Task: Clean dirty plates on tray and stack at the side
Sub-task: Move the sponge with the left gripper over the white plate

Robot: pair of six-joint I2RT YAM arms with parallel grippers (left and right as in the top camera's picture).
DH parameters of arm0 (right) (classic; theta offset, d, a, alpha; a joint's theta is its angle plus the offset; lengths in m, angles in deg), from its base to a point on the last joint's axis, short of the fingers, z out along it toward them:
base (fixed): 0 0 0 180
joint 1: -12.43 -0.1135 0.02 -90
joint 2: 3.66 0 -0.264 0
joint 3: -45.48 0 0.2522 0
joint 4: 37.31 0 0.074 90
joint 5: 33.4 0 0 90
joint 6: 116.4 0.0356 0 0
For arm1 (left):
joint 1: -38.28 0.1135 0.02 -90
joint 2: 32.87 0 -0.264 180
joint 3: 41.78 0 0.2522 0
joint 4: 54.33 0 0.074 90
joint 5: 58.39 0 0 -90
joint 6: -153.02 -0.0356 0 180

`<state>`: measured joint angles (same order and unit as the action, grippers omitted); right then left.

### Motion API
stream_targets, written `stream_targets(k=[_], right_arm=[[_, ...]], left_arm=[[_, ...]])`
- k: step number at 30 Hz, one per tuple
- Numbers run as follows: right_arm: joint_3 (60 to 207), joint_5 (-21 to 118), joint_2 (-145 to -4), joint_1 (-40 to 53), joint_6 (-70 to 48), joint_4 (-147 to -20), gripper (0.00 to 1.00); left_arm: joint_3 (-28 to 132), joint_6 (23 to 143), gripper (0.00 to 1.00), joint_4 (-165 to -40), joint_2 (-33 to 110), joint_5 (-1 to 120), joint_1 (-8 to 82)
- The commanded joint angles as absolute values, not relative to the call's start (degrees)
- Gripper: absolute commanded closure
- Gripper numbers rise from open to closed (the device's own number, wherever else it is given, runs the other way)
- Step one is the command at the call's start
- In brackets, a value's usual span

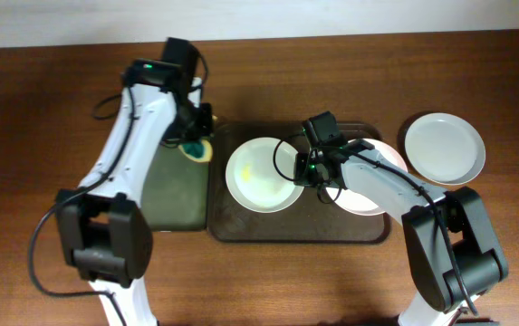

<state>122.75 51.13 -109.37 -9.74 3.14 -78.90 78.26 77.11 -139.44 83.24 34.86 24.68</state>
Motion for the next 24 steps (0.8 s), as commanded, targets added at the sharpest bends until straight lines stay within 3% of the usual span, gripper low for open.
stream_targets(k=[1,24], right_arm=[[122.4,50.8,-109.8,-10.0,3.0,-79.1,0.96],[122.4,50.8,-109.8,-10.0,3.0,-79.1,0.96]], left_arm=[[78.3,77.1,1.0,-137.6,86.4,37.2,20.4],[73.6,79.5,1.0,-128.0,94.5,34.8,13.7]])
